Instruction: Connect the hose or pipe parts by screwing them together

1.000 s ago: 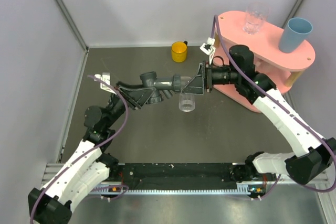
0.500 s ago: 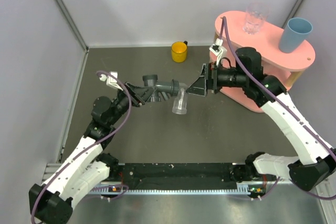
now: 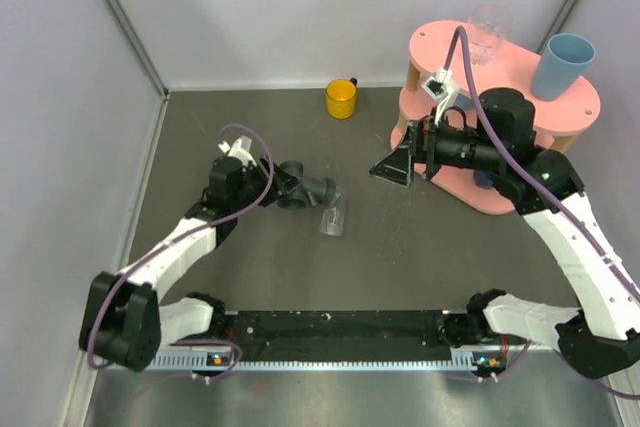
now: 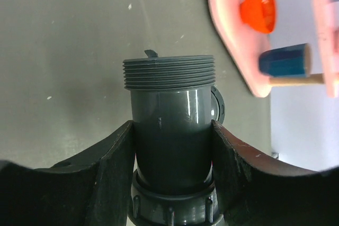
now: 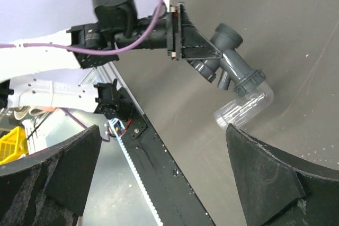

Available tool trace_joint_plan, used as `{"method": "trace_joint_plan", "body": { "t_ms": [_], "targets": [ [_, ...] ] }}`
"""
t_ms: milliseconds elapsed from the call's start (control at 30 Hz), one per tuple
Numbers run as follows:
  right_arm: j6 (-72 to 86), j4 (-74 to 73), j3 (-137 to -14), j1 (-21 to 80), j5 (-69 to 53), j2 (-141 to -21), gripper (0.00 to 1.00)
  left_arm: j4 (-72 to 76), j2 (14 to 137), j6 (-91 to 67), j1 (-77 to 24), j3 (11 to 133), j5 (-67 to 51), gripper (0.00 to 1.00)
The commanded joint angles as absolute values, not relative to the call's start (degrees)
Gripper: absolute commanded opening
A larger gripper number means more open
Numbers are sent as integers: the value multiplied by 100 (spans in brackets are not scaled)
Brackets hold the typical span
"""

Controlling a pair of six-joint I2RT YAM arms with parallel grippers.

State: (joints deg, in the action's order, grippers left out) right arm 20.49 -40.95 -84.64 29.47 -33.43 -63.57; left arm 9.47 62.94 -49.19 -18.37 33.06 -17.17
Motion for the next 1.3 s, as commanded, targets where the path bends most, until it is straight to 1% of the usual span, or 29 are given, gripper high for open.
{"method": "trace_joint_plan", "body": {
  "t_ms": [0, 167, 200, 233, 333, 433, 567, 600, 667, 733, 800, 833, 900, 967, 1067, 1133, 1233, 1267],
  "targets": [
    [1741, -4411, -8815, 2900, -3165, -6109, 99, 396, 6995, -4622, -1749, 4034, -2214, 0],
    [1390, -4798, -8947, 2892, -3015, -6012, 99, 283, 7382, -4834, -1723, 4157, -2189, 0],
    [1354, -4860, -8982, 2892, -2936, -6012, 99, 220, 7444, -4843, -1731, 4192, -2188, 1],
    [1336, -4913, -9043, 2900, -2901, -6012, 99, 168, 7505, -4843, -1723, 4227, -2223, 5],
    [1283, -4992, -9131, 2900, -2769, -6020, 99, -191, 7751, -4755, -1705, 4359, -2232, 8],
    [1275, -5054, -9219, 2900, -2576, -6055, 99, -167, 7901, -4834, -1644, 4360, -2355, 10],
    [1379, -5159, -9386, 2900, -2347, -6091, 99, -298, 7963, -4738, -1609, 4377, -2408, 23],
    [1397, -5177, -9395, 2900, -2286, -6100, 99, -351, 7980, -4642, -1600, 4403, -2426, 29],
    [1345, -5220, -9387, 2900, -2207, -6135, 99, -579, 8033, -4571, -1556, 4499, -2452, 34],
    [1240, -5352, -9387, 2900, -2075, -6161, 99, -685, 8025, -4518, -1494, 4544, -2505, 55],
    [1116, -5431, -9387, 2892, -1865, -6187, 99, -817, 7954, -4456, -1468, 4579, -2505, 66],
    [1108, -5484, -9378, 2900, -1820, -6187, 99, -887, 7928, -4439, -1442, 4631, -2514, 69],
    [1125, -5546, -9369, 2900, -1714, -6187, 99, -1037, 7866, -4456, -1372, 4623, -2566, 70],
    [1073, -5633, -9360, 2900, -1627, -6187, 99, -1177, 7761, -4439, -1318, 4588, -2567, 75],
    [906, -5783, -9422, 2900, -1329, -6196, 99, -1344, 7586, -4334, -1301, 4579, -2532, 79],
    [853, -5809, -9448, 2900, -1248, -6222, 99, -1590, 7428, -4211, -1292, 4701, -2331, 85],
    [992, -5941, -9440, 2900, -1274, -6310, 99, -2196, 7182, -3815, -1292, 5008, -1996, 87],
    [1028, -5985, -9405, 2900, -1431, -6311, 99, -2302, 7102, -3658, -1292, 5071, -1699, 88]
  ]
}}
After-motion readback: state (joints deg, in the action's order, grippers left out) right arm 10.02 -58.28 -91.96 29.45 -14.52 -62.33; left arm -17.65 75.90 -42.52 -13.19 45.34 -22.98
